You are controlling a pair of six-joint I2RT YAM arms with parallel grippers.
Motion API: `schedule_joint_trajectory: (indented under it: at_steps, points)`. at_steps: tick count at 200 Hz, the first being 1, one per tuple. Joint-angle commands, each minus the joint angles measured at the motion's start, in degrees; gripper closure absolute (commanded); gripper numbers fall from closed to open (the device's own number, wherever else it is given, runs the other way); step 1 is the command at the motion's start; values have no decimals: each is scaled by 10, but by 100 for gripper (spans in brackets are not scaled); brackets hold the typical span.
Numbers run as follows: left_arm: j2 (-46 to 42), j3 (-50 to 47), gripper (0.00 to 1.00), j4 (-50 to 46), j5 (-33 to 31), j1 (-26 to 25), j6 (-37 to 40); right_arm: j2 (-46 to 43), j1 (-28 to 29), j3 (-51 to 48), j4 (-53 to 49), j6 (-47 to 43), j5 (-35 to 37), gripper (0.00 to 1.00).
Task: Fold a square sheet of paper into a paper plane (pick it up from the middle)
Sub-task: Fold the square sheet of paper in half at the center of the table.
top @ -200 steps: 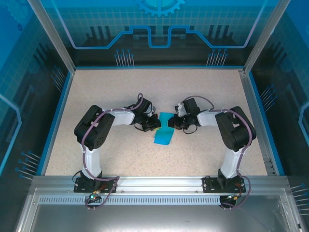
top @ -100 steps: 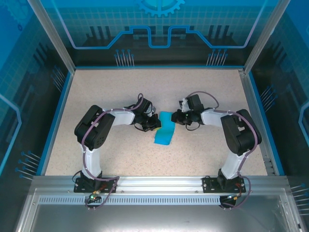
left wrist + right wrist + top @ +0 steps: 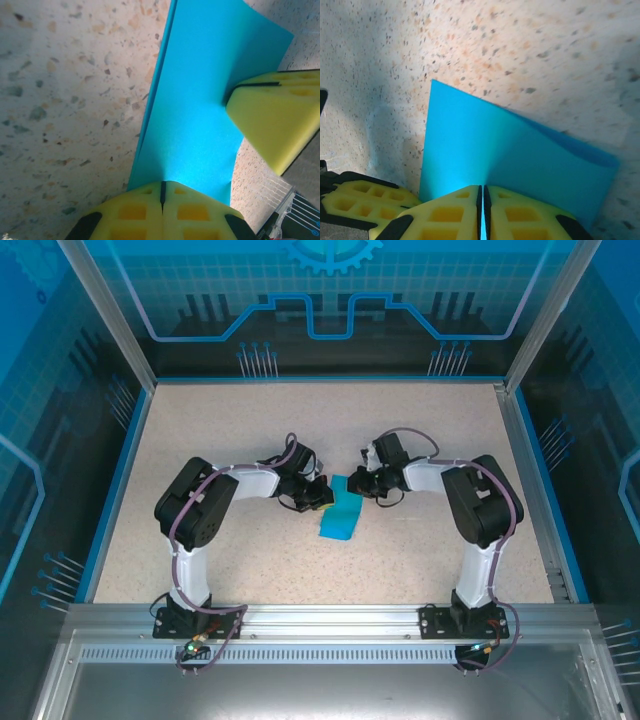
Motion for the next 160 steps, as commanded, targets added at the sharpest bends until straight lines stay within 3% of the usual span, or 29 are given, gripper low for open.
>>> schedule_joint_trajectory:
  at_steps: [1, 44, 73, 107, 160]
  points:
    - [56, -33, 98, -125, -65, -4, 9, 18, -39, 9, -22, -17, 20, 87]
    - [56, -37, 98, -125, -65, -5, 9, 15, -81, 28, -25, -23, 31, 87]
    - [54, -33, 98, -126, -64, -5, 11, -37, -77, 33, -42, -22, 35, 87]
    - [52, -28, 98, -125, -63, -6, 12, -108, -34, -6, -61, -6, 34, 87]
    - [54, -28, 98, -120, -63, -6, 9, -117, 59, -80, -34, 64, -12, 89]
